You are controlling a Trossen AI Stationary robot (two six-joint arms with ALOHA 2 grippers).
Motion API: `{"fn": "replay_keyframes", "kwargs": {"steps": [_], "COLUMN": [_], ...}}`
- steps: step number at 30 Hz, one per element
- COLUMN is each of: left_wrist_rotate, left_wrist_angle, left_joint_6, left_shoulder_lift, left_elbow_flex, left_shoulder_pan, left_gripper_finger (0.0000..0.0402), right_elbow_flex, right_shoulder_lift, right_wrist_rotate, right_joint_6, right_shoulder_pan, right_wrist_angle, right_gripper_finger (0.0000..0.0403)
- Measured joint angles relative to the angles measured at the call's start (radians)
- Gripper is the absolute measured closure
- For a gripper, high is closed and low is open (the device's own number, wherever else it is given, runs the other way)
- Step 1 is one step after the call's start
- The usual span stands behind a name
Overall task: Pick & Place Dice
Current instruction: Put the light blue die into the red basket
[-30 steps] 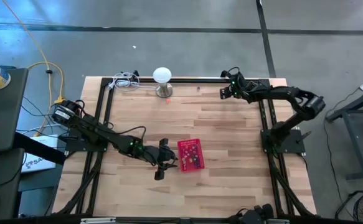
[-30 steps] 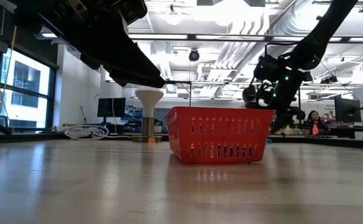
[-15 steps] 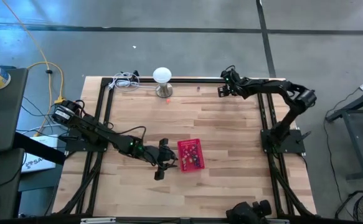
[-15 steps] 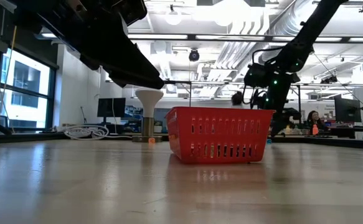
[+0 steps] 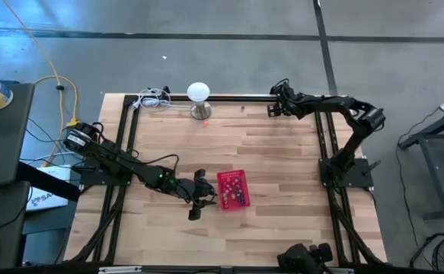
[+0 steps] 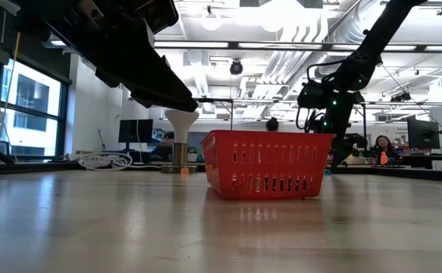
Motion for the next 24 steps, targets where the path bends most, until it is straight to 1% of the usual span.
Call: {"fn": "replay_keyframes", "kwargs": {"steps": [6, 10, 24], "left_wrist_rotate": [0.0, 0.0, -0.004], "left_wrist_angle": [0.0, 0.0, 0.0], "left_joint_6": [-0.012, -0.016, -0.019], "left_shoulder_lift": [0.0, 0.0, 0.0], "left_elbow_flex": [0.0, 0.0, 0.0], "left_shoulder_pan": [0.0, 0.0, 0.0], "left_gripper_finger": [0.0263, 0.0263, 0.0263], "right_elbow_flex": [0.0, 0.0, 0.0], "right_shoulder_lift": [0.0, 0.0, 0.0], "right_wrist_rotate": [-0.046, -0.048, -0.05], "right_joint_6": [0.012, 0.014, 0.015], "right_shoulder_pan": [-0.006, -0.008, -0.021], "right_wrist_angle": [0.001, 0.002, 0.002], "right_gripper_finger": [0.0184, 0.0199, 0.0202]}}
